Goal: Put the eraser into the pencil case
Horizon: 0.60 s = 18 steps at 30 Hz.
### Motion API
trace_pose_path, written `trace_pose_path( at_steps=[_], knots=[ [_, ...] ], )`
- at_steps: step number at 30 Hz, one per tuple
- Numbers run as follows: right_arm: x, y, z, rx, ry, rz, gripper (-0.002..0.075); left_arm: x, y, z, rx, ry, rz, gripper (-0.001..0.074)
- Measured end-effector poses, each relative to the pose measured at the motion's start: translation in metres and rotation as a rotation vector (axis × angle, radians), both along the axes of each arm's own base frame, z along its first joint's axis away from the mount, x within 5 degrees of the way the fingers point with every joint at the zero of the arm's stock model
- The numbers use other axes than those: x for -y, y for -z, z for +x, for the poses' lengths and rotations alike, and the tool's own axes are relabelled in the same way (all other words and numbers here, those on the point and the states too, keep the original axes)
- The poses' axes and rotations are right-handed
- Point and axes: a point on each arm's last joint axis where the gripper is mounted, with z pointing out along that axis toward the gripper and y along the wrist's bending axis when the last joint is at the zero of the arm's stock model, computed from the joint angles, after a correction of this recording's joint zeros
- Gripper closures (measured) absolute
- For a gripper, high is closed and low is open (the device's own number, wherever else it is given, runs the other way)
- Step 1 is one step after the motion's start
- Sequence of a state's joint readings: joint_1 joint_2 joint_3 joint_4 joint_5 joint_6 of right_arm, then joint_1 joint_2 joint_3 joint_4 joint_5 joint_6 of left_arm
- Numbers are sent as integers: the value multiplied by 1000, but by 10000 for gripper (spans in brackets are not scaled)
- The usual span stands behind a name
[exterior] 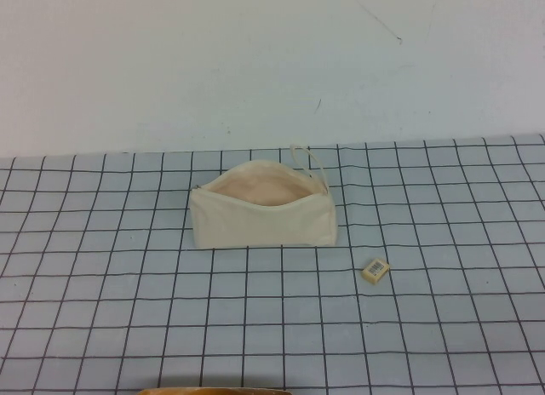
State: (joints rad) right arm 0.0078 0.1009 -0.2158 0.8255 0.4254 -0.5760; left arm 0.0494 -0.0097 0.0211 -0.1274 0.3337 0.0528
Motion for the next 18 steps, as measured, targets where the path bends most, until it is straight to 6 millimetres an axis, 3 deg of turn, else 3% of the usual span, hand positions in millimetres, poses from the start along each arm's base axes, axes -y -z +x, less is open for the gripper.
trace_pose_path(
  at_steps=[3,6,8,13,18],
  knots=[
    [-1,-32,9,-49,-60,-211,729,0,0,0,0,0,0,736],
    [-1,-51,24,-183,-138,-391,729,0,0,0,0,-1,-2,736],
    [3,-69,45,-344,-209,-549,729,0,0,0,0,-1,-2,736],
    [4,-90,86,-511,-300,-628,729,0,0,0,0,-1,-2,736],
    [-14,-100,129,-576,-461,-682,729,0,0,0,0,-1,-2,736]
  ],
)
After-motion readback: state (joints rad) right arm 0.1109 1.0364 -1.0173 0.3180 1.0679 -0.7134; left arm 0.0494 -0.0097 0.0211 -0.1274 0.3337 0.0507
